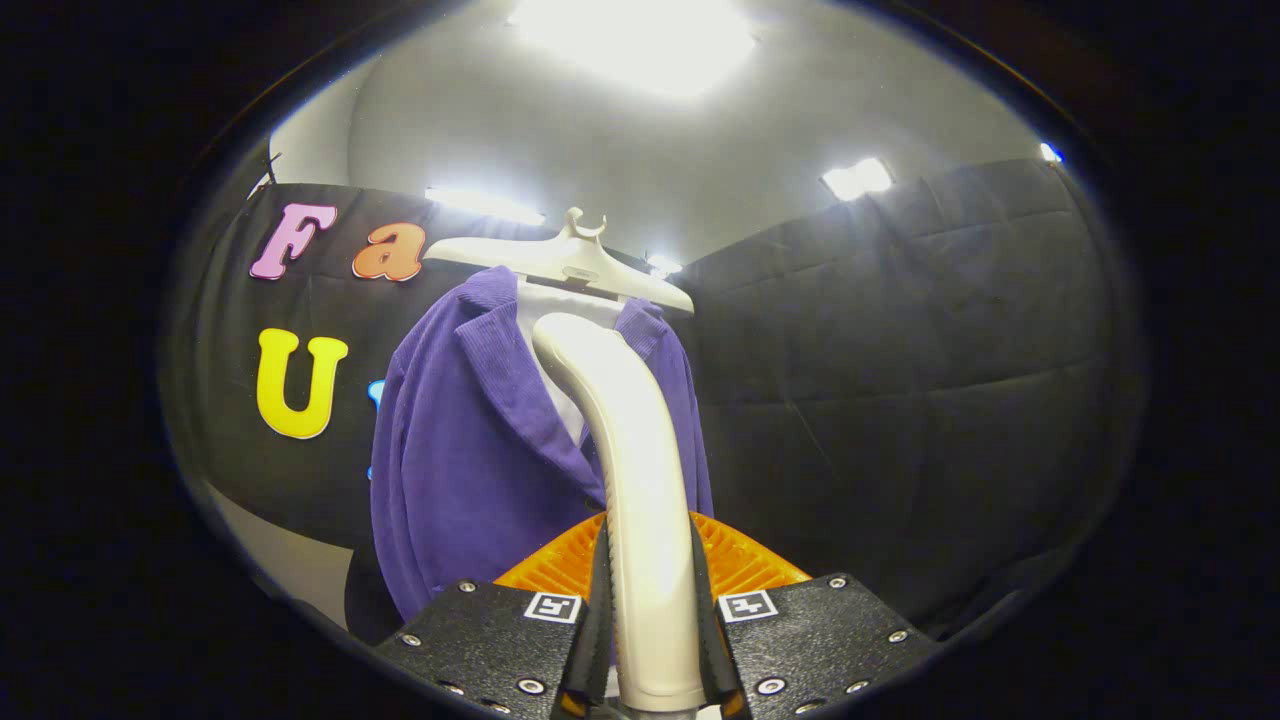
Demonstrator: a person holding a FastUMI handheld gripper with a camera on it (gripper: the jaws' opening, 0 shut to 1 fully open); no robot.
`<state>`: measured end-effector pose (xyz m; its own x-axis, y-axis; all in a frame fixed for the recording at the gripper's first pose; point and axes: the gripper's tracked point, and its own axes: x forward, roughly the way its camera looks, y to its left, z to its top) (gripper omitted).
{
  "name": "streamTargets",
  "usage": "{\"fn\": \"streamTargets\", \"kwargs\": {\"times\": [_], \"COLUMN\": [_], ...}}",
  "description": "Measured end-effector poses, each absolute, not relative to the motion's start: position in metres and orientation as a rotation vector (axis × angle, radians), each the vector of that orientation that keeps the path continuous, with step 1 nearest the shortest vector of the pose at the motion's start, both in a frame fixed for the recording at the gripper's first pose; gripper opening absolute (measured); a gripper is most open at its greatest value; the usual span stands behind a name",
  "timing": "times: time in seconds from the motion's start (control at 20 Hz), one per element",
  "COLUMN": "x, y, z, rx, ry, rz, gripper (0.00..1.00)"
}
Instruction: Iron the clothes twice with a garment steamer, once on the left side and once on the right side.
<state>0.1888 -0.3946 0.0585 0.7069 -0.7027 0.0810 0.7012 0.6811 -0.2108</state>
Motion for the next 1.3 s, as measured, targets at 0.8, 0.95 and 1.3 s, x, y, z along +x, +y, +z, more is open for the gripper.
{"fn": "streamTargets", "kwargs": {"times": [0.8,0.95,1.3], "x": [0.262,0.259,0.232], "y": [-0.466,-0.472,-0.474], "z": [0.073,0.055,0.007], "rx": [-0.307,-0.304,-0.297], "ry": [0.08,0.108,0.197], "rz": [-0.858,-0.869,-0.884], "gripper": [0.35,0.36,0.35]}}
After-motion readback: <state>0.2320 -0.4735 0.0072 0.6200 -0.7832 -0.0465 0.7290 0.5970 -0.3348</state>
